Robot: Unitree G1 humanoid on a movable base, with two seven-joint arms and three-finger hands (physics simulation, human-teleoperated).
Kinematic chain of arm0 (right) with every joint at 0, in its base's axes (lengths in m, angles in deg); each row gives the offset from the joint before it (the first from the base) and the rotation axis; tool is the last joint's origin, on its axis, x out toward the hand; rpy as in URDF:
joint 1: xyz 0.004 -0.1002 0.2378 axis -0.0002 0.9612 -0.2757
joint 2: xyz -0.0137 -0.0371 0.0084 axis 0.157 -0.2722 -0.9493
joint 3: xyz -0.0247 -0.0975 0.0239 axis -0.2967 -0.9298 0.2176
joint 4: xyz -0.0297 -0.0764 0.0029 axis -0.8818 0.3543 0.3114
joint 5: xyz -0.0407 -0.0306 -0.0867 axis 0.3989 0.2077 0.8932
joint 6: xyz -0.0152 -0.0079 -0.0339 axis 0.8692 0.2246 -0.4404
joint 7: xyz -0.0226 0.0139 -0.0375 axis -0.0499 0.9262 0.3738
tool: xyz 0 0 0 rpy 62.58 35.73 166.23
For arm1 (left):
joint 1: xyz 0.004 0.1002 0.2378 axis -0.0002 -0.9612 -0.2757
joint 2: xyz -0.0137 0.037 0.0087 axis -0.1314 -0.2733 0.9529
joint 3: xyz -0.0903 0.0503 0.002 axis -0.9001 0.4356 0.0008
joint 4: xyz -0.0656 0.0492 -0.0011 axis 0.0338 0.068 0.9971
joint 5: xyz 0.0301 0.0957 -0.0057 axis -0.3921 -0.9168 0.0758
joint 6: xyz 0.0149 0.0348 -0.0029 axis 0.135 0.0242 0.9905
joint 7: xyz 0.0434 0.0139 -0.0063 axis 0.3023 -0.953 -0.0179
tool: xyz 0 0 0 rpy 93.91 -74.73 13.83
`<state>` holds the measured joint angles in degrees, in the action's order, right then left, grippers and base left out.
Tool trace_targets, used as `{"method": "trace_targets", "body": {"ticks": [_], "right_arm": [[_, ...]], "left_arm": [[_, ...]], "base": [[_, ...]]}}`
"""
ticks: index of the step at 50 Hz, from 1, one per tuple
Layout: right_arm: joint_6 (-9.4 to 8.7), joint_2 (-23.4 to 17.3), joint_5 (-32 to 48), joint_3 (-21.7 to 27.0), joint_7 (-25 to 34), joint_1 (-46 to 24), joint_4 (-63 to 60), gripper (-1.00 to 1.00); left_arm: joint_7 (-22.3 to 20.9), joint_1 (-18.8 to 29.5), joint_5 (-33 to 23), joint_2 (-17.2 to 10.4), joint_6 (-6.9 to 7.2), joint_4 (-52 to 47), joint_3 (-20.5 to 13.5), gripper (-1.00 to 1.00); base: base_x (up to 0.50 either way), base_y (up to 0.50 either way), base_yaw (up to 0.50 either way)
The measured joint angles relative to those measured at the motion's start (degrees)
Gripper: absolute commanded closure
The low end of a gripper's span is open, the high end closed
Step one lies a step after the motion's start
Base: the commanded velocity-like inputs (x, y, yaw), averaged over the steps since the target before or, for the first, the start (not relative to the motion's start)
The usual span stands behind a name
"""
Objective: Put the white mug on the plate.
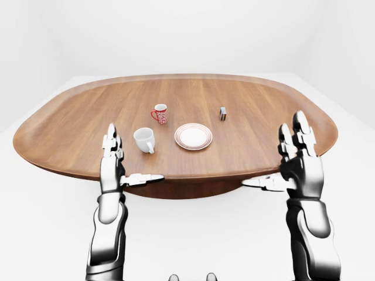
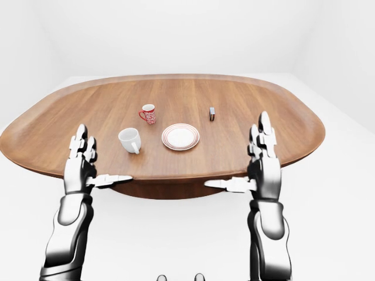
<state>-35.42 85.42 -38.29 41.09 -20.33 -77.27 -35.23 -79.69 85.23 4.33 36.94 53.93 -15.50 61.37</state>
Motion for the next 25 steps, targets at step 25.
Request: {"method": "trace_targets", "body": {"ticks": [25], "right_arm": [[0.0, 2.1, -4.9, 16.0, 6.2, 5.9, -29.4, -1.0]], "left_arm": [[0.9, -0.3, 7.2, -3.4, 0.0, -20.4, -13.1, -1.0]], "base": [[0.01, 0.11, 0.0]]}}
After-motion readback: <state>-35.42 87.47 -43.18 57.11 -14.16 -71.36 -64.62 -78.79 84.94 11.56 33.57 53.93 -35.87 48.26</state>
